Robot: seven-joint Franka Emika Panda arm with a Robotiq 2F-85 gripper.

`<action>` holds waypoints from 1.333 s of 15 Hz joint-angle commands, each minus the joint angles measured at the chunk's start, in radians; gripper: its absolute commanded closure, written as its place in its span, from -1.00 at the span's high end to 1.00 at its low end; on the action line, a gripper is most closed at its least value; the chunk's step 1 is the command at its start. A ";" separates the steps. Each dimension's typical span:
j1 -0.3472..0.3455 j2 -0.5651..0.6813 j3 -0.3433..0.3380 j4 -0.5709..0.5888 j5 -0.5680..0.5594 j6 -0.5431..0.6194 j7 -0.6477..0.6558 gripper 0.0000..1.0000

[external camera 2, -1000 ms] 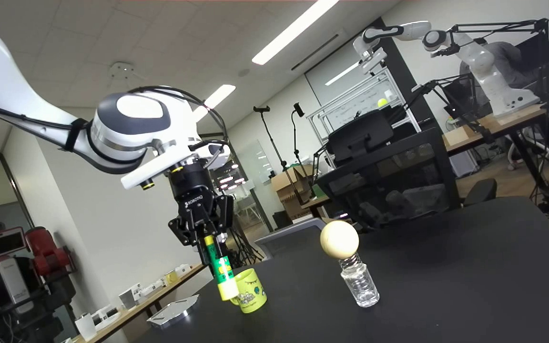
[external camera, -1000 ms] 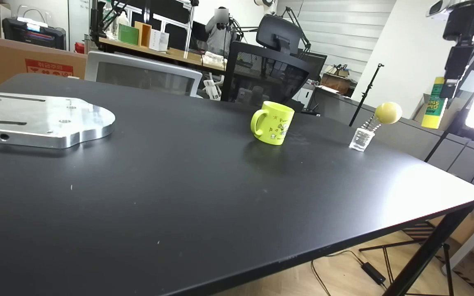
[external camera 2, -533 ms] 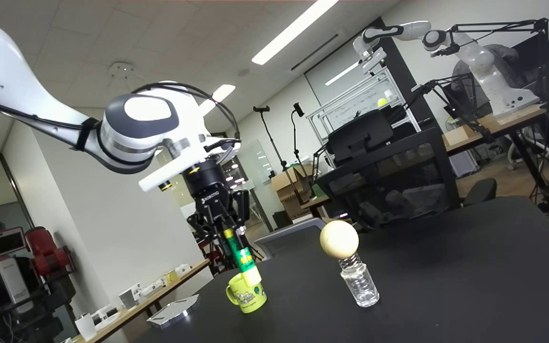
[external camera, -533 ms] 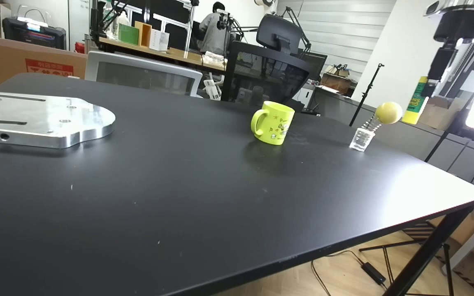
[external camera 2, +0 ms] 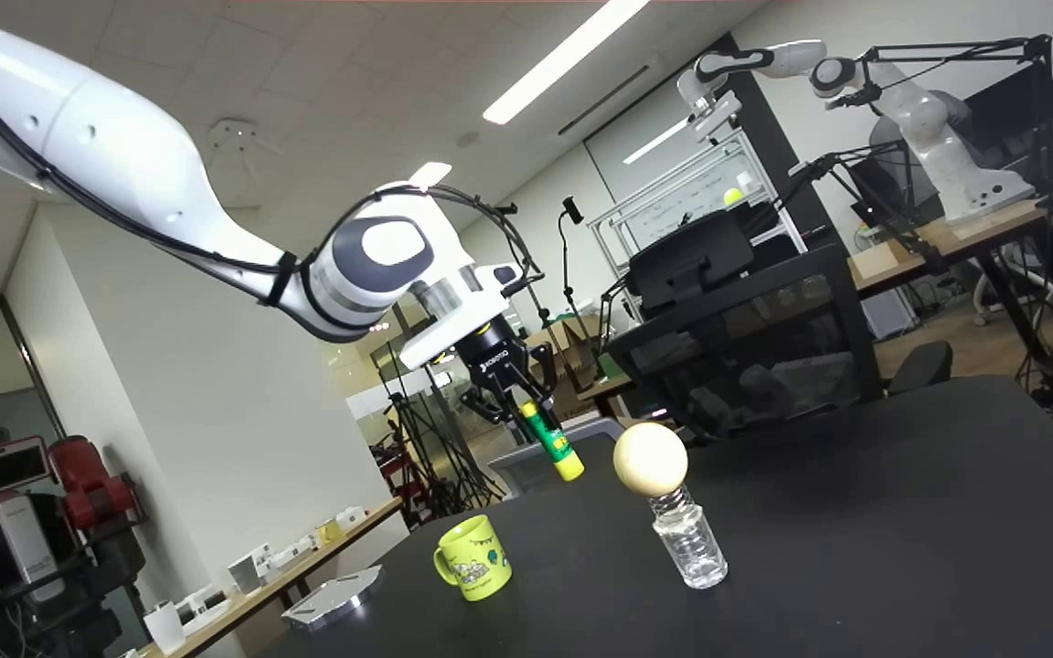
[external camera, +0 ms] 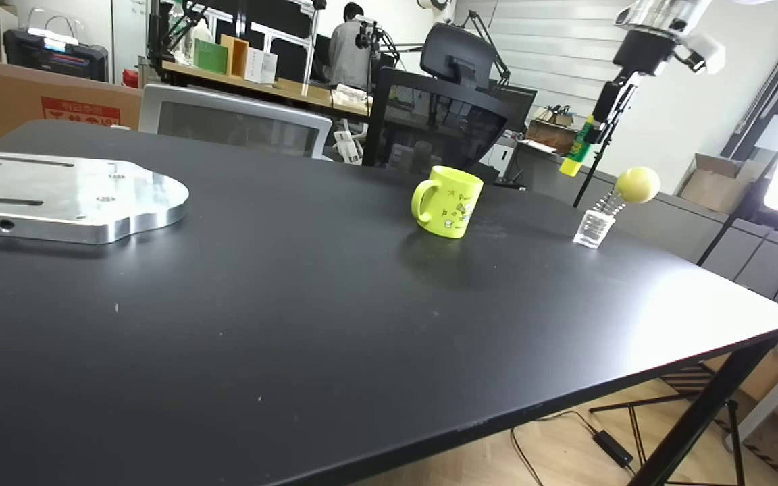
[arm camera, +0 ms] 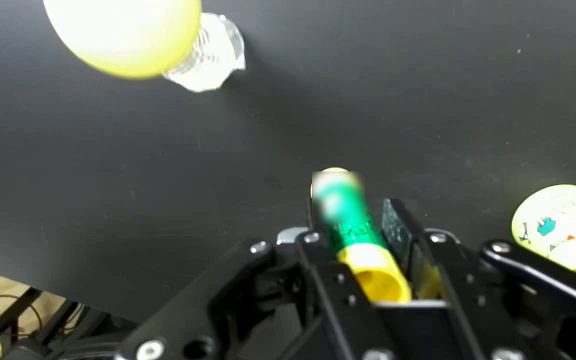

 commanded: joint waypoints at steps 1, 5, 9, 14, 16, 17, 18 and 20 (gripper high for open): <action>0.024 0.151 0.058 0.245 -0.018 -0.101 0.032 -0.83; 0.080 0.226 0.107 0.369 -0.049 -0.196 0.033 -0.83; 0.128 0.249 0.143 0.403 -0.077 -0.235 0.014 -0.83; 0.171 0.235 0.175 0.393 -0.098 -0.250 0.005 -0.83; 0.187 0.232 0.175 0.389 -0.117 -0.268 0.012 -0.83; 0.194 0.233 0.173 0.390 -0.126 -0.286 0.015 -0.83; 0.197 0.236 0.174 0.392 -0.130 -0.302 0.012 -0.83; 0.205 0.240 0.176 0.389 -0.139 -0.331 0.010 -0.83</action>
